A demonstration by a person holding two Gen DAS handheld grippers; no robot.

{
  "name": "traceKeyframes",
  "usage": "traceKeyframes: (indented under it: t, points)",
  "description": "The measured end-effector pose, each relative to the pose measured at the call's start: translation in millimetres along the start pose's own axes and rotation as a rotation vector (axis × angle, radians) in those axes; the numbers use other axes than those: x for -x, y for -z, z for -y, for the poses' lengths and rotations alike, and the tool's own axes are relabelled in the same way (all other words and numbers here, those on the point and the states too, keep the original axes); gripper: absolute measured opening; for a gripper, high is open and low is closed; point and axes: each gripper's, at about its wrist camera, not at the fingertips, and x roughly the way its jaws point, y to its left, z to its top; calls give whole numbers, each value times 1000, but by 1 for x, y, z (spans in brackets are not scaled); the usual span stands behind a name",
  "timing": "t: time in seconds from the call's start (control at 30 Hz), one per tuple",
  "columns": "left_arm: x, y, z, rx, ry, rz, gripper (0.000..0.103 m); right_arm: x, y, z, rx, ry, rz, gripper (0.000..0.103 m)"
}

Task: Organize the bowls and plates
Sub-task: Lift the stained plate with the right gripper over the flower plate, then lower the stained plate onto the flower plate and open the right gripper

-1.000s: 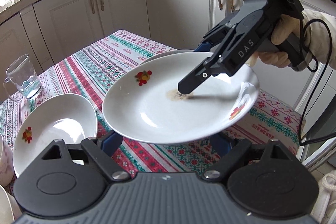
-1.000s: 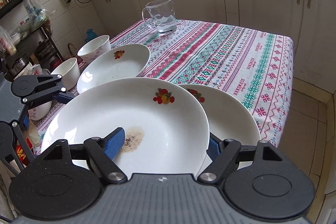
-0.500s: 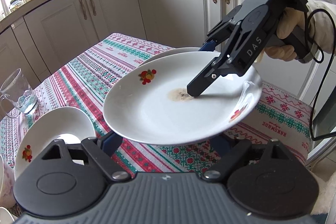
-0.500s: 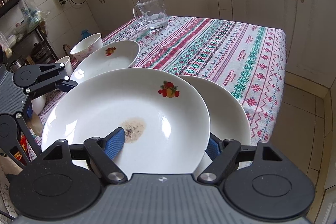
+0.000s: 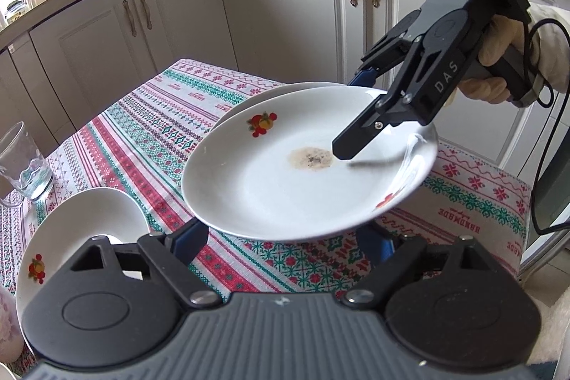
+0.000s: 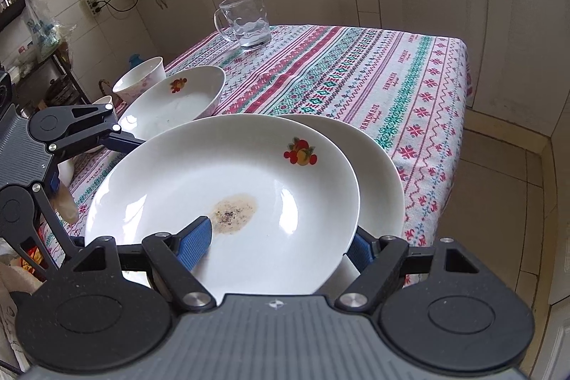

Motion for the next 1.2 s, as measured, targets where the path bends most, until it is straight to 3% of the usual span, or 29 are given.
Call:
traceKeyframes:
  t: [0.9,1.2]
  points:
    - [1,4,3,67,9,33,91,27,11,-26,-19,149,-16,84]
    - [6,5,10,80,-2,56,91,28,18,-35,-23,187,-19,89]
